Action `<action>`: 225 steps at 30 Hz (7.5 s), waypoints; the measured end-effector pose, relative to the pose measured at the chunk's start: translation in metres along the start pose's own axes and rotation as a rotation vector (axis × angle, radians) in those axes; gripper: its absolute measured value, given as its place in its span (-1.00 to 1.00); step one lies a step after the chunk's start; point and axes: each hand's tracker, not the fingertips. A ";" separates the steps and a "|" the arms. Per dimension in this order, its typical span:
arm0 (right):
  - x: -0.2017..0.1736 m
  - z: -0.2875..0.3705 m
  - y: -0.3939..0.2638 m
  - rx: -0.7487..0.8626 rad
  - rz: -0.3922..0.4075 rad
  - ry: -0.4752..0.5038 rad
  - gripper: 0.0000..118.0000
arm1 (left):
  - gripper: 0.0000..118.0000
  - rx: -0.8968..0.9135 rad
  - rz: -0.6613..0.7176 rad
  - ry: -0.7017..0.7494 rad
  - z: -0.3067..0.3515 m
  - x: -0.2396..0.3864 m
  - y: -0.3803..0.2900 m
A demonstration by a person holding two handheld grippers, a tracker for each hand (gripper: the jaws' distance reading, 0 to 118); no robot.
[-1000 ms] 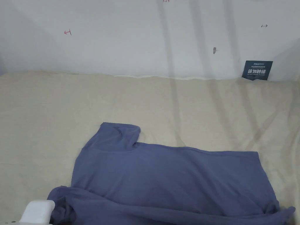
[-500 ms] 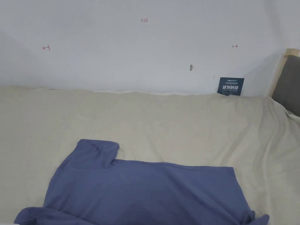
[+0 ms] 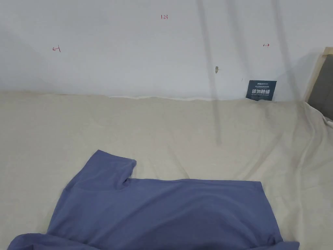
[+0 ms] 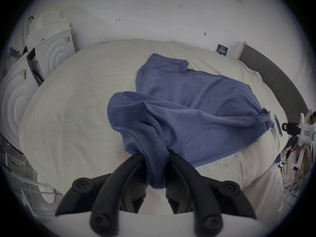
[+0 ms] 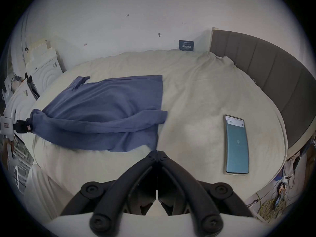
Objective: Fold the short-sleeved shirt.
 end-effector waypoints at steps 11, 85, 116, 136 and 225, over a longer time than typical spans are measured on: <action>-0.025 -0.025 -0.005 -0.014 0.156 0.036 0.48 | -0.68 -0.015 -0.008 0.020 -0.003 0.005 0.000; -0.007 -0.120 0.122 -0.133 -0.136 0.094 -1.00 | -1.00 0.241 0.054 -0.010 0.003 0.019 0.078; -0.043 -0.145 0.168 -0.230 0.039 0.012 -0.86 | -1.00 0.125 0.035 0.045 -0.007 0.015 0.062; -0.038 -0.144 0.168 -0.203 0.026 0.087 -0.89 | 0.82 -0.105 0.050 -0.029 -0.151 -0.014 0.158; -0.226 0.018 -0.012 -0.012 0.058 0.395 -1.00 | -1.00 0.098 0.278 -0.135 0.078 -0.080 -0.089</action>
